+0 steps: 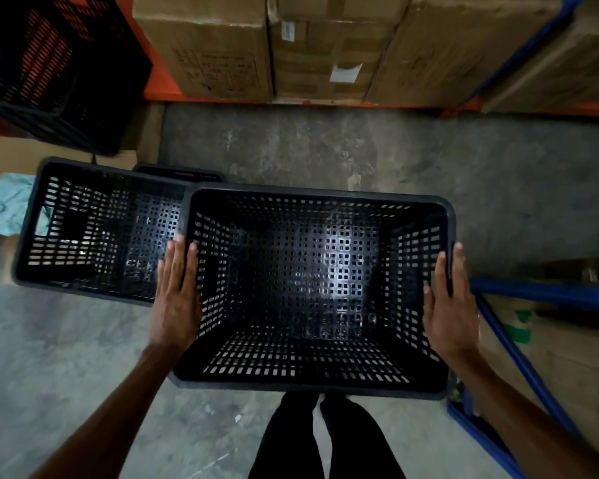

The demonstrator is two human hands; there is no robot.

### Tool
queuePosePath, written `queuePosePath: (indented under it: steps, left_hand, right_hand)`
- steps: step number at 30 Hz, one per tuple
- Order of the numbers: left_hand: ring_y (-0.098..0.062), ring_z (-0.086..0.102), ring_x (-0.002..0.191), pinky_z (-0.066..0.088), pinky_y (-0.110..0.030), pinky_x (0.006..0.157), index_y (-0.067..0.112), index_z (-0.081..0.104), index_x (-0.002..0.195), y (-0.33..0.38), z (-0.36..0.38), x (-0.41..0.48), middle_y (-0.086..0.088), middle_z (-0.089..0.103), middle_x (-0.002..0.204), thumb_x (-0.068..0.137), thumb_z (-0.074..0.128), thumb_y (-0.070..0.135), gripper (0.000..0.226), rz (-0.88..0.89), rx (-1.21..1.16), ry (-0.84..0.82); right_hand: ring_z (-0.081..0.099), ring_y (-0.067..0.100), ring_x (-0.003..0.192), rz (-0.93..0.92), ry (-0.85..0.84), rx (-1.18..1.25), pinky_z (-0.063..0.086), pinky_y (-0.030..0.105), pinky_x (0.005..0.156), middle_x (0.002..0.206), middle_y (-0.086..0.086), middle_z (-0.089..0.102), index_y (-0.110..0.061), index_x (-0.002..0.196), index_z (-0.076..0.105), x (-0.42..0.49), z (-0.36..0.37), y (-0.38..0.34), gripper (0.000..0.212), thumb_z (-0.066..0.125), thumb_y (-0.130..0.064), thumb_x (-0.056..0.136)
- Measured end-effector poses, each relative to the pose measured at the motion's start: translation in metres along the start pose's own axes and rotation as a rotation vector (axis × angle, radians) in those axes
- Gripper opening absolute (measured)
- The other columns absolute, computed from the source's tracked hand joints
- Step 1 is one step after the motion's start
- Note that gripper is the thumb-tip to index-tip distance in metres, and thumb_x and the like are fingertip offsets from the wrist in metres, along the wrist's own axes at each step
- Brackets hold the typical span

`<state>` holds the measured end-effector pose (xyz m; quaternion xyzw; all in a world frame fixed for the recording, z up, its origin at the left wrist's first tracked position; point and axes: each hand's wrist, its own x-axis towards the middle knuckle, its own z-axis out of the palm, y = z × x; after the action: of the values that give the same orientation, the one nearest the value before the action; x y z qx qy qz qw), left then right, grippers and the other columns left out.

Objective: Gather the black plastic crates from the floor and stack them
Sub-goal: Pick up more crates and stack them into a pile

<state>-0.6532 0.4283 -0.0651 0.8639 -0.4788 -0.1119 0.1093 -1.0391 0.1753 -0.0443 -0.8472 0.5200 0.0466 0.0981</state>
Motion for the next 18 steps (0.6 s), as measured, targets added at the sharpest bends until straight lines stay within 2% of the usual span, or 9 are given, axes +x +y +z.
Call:
queuePosePath:
  steps: [2,5,8,11,13,15,18]
  left_hand:
    - [-0.028,-0.004,0.153,0.008,-0.048,0.124,0.011,0.004,0.157,0.000,-0.001,-0.001,-0.009,-0.006,0.165,0.077,0.051,-0.011,0.095,-0.014,0.000,-0.023]
    - [-0.029,-0.004,0.153,0.010,-0.047,0.123,0.008,0.003,0.156,0.005,-0.009,-0.001,-0.010,-0.006,0.165,0.080,0.044,0.005,0.087,-0.001,0.020,-0.048]
    - [-0.030,-0.009,0.153,0.007,-0.046,0.124,0.006,0.003,0.156,0.013,-0.018,-0.006,-0.012,-0.008,0.165,0.082,0.047,0.012,0.087,0.010,0.069,-0.095]
    - [-0.026,-0.009,0.153,0.006,-0.046,0.124,0.005,0.002,0.156,0.024,-0.035,-0.010,-0.010,-0.006,0.165,0.087,0.048,0.016,0.083,-0.051,0.028,-0.127]
    - [-0.023,-0.004,0.153,0.009,-0.044,0.124,0.006,0.004,0.156,0.028,-0.053,-0.017,-0.008,0.001,0.165,0.092,0.043,0.022,0.076,-0.099,-0.018,-0.071]
    - [-0.023,0.000,0.153,0.007,-0.038,0.125,0.007,0.007,0.156,0.022,-0.070,-0.023,-0.009,0.005,0.165,0.094,0.042,0.026,0.074,-0.153,-0.057,-0.013]
    - [-0.029,0.007,0.153,0.013,-0.041,0.123,0.005,0.014,0.155,-0.012,-0.098,-0.031,-0.012,0.012,0.164,0.091,0.050,0.021,0.076,-0.199,-0.063,0.042]
  right_hand:
    - [0.018,0.034,0.150,0.007,-0.018,0.018,0.050,0.047,0.095,0.165,0.011,-0.002,-0.006,0.155,0.018,-0.004,0.000,0.000,0.062,0.042,-0.023,0.101]
    - [0.017,0.034,0.150,0.002,-0.004,0.008,0.047,0.048,0.103,0.165,0.009,-0.008,-0.008,0.156,0.013,-0.001,-0.005,-0.003,0.062,0.034,-0.031,0.103]
    - [0.017,0.035,0.149,-0.003,-0.008,-0.040,0.038,0.050,0.111,0.165,0.009,-0.009,-0.009,0.157,0.009,-0.007,-0.010,-0.004,0.069,0.023,-0.046,0.099]
    - [0.001,0.035,0.152,0.009,-0.031,-0.026,0.021,0.057,0.117,0.165,0.013,-0.007,-0.009,0.157,0.007,-0.013,-0.021,-0.009,0.080,0.023,-0.058,0.095]
    - [-0.005,0.034,0.152,0.005,-0.015,-0.014,0.013,0.060,0.118,0.164,0.016,-0.005,-0.008,0.156,0.009,-0.020,-0.031,-0.026,0.080,0.022,-0.058,0.096]
    - [-0.007,0.032,0.152,-0.022,-0.013,0.108,0.017,0.059,0.118,0.165,0.015,-0.003,-0.008,0.157,0.010,-0.030,-0.041,-0.064,0.075,0.024,-0.053,0.098]
    - [-0.004,0.029,0.153,-0.215,0.090,0.383,0.019,0.052,0.119,0.165,0.012,0.000,-0.008,0.156,0.013,-0.053,-0.053,-0.156,0.066,0.035,-0.039,0.102]
